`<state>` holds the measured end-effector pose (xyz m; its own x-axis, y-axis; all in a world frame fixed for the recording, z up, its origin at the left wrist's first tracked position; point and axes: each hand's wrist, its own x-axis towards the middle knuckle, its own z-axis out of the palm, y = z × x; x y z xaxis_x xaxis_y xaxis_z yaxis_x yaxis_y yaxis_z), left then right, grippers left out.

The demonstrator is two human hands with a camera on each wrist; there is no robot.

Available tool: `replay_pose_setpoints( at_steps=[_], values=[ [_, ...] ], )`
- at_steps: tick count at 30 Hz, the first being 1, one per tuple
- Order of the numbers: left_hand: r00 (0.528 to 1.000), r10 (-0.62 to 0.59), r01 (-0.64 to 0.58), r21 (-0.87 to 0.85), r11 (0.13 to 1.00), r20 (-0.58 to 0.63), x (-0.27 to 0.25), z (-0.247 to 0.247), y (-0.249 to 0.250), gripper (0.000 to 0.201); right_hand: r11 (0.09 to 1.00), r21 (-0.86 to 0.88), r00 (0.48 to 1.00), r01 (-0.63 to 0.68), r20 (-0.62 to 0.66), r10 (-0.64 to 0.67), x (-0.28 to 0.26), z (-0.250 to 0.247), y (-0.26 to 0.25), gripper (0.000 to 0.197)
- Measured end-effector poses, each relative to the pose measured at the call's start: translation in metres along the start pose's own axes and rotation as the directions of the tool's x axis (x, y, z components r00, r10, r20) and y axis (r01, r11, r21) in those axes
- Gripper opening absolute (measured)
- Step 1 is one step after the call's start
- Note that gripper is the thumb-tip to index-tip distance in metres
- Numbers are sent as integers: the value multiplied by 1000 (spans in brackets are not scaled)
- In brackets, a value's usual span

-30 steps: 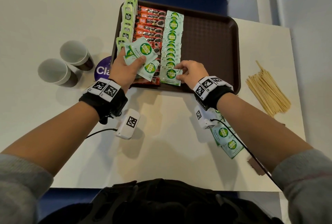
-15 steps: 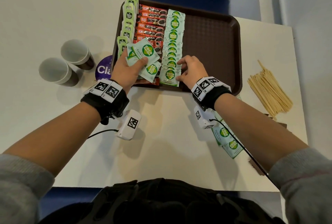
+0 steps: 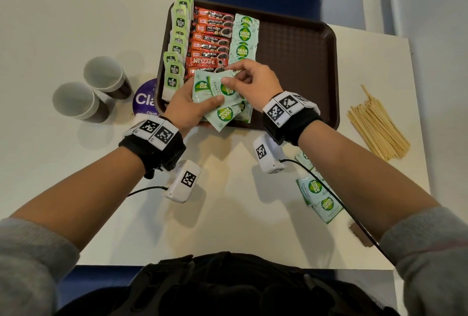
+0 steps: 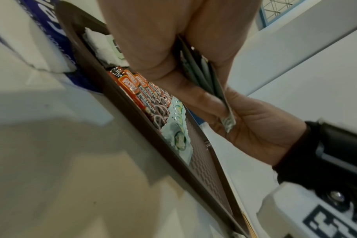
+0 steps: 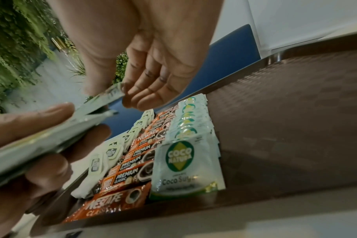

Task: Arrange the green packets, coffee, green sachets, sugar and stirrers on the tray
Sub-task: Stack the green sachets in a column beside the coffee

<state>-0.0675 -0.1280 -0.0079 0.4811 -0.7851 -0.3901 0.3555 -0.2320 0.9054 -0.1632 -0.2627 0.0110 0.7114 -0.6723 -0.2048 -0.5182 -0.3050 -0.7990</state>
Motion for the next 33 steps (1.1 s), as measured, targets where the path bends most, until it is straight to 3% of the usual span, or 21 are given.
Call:
replay_pose_setpoints(
  at_steps=[5,10,14,19,22,25,33],
  values=[
    [1000,6,-6,1,1000,7,-1,1,0,32,999,31,999,24,36,-25,2,-4,-3,29],
    [999,48,-48,49,998,9,4,-4,5,29,995,-58,995,79,66,-75,3,-14,-4,35],
    [998,56,-59,82,995,31,8,-3,6,39,991,-79,990,110,101,-102,1,-11,-7,35],
    [997,81,-80,62,995,-18,9,-4,5,41,998,-59,1000,9,21,-8,2,-13,-1,35],
    [995,80,-76,69,995,-57,10,-8,4,43,996,-41,997,-78,25,79,2,-14,9,19],
    [989,96,-84,105,991,-113,12,-13,3,40,991,-6,991,-131,8,131,-1,-15,17,17],
    [978,121,-106,97,990,-171,18,-23,8,37,912,-409,976,-33,185,118,-8,-16,28,25]
  ],
)
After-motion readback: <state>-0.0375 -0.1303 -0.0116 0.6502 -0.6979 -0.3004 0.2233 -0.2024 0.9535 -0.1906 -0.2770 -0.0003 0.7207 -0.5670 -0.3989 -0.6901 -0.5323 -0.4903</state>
